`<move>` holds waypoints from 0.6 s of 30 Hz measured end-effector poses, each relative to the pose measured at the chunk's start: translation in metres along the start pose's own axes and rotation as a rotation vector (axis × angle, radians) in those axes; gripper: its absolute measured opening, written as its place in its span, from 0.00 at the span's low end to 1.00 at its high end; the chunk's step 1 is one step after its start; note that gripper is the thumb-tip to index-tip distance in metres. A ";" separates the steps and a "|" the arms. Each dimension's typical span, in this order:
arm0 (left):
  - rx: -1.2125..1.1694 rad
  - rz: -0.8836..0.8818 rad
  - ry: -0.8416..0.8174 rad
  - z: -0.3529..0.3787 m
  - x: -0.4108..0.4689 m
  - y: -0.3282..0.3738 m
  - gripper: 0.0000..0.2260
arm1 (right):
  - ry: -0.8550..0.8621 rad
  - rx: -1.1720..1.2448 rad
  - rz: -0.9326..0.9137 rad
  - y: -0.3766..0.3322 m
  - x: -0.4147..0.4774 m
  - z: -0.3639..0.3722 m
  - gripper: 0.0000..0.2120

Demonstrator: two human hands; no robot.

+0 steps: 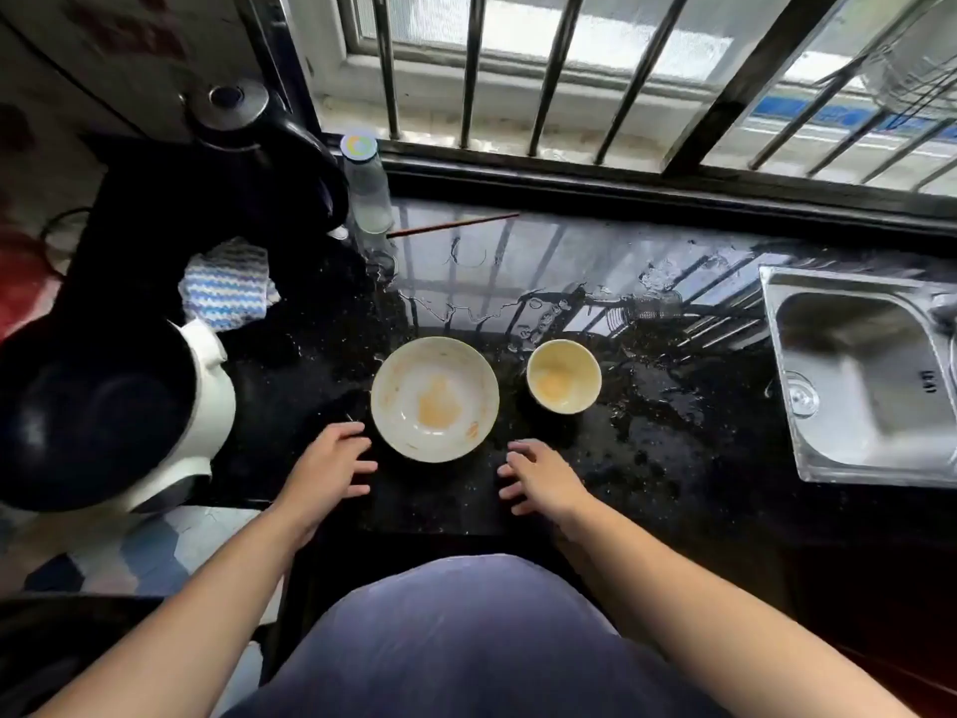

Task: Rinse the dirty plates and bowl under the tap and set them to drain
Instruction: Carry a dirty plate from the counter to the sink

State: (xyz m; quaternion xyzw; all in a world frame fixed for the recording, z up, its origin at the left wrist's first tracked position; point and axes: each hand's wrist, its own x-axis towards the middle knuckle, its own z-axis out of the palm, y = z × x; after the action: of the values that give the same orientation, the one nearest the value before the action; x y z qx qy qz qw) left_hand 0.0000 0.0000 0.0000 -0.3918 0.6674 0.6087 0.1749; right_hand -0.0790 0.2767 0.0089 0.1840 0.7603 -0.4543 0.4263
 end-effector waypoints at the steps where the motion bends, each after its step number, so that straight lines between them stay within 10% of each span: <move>1: -0.011 -0.014 0.009 0.003 0.007 0.007 0.17 | -0.001 0.029 -0.001 -0.011 0.009 0.002 0.20; 18: -0.002 -0.005 -0.123 0.008 0.026 0.030 0.06 | 0.105 0.038 -0.023 -0.047 0.008 0.016 0.20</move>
State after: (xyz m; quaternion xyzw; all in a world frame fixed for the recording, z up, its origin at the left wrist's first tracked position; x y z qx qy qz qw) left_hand -0.0398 -0.0020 0.0004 -0.3554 0.6538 0.6319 0.2168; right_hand -0.1070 0.2385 0.0243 0.2069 0.7748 -0.4631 0.3773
